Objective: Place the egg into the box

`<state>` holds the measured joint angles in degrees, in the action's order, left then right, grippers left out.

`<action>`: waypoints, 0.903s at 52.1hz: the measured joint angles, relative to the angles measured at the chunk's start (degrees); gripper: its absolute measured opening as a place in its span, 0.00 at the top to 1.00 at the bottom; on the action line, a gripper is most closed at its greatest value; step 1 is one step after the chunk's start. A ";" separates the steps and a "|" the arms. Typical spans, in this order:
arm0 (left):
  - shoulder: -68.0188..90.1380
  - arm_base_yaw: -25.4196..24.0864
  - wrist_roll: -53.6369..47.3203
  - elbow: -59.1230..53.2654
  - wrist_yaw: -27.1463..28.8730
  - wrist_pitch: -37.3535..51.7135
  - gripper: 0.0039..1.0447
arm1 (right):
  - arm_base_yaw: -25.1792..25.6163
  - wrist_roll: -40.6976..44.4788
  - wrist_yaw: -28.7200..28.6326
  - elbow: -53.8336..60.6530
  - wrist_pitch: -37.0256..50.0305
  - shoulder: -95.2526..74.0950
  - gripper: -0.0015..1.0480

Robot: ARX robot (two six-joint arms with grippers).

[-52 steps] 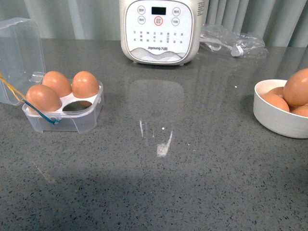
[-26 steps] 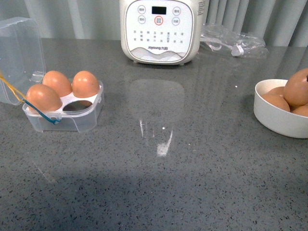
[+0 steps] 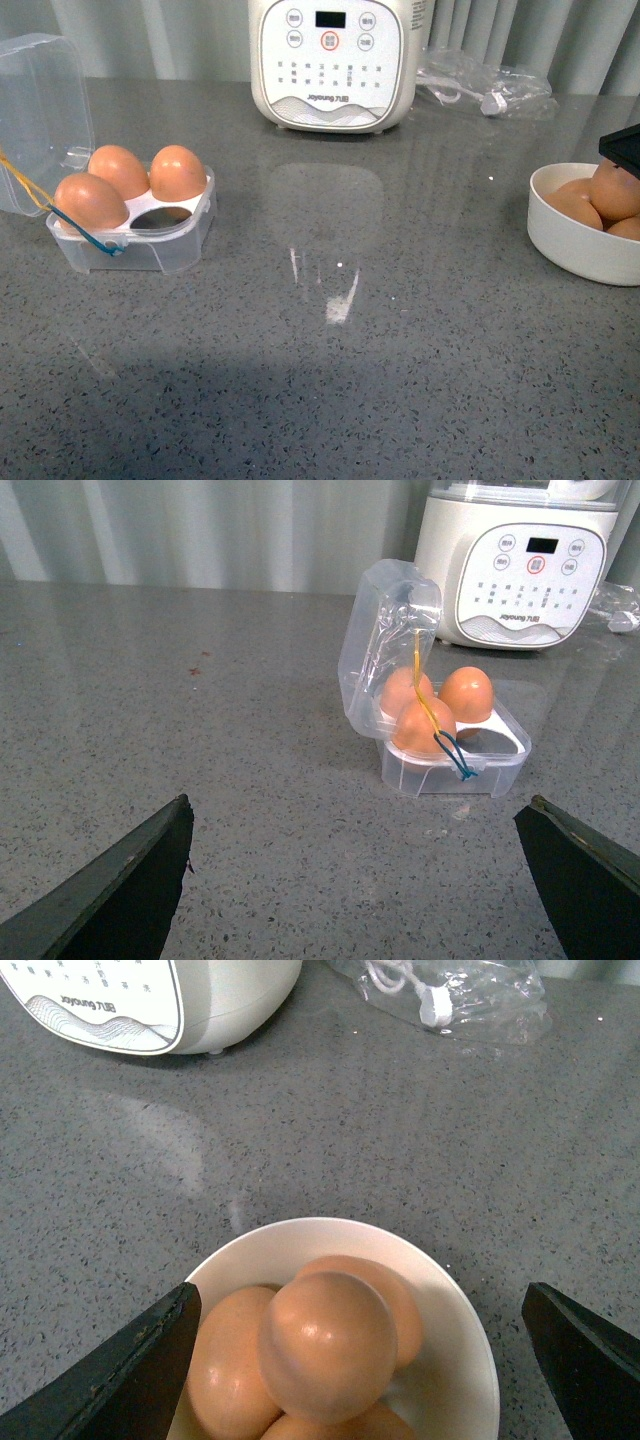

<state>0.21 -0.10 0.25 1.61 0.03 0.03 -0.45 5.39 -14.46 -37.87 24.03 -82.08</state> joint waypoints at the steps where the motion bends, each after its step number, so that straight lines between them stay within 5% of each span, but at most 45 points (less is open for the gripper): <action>1: 0.00 0.00 0.00 0.00 0.00 0.00 0.06 | -0.02 0.00 0.02 -0.13 0.02 -0.17 0.07; 40: 0.00 0.00 0.00 0.00 0.00 0.00 0.06 | -2.21 -1.40 1.46 -2.95 1.40 -6.45 0.07; 47: 0.00 0.00 0.00 0.00 0.00 0.00 0.06 | -2.45 -1.95 2.21 -3.28 2.10 -7.08 0.27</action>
<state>0.21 -0.10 0.25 1.61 0.03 0.03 -2.90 3.44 -12.25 -41.15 26.13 -89.17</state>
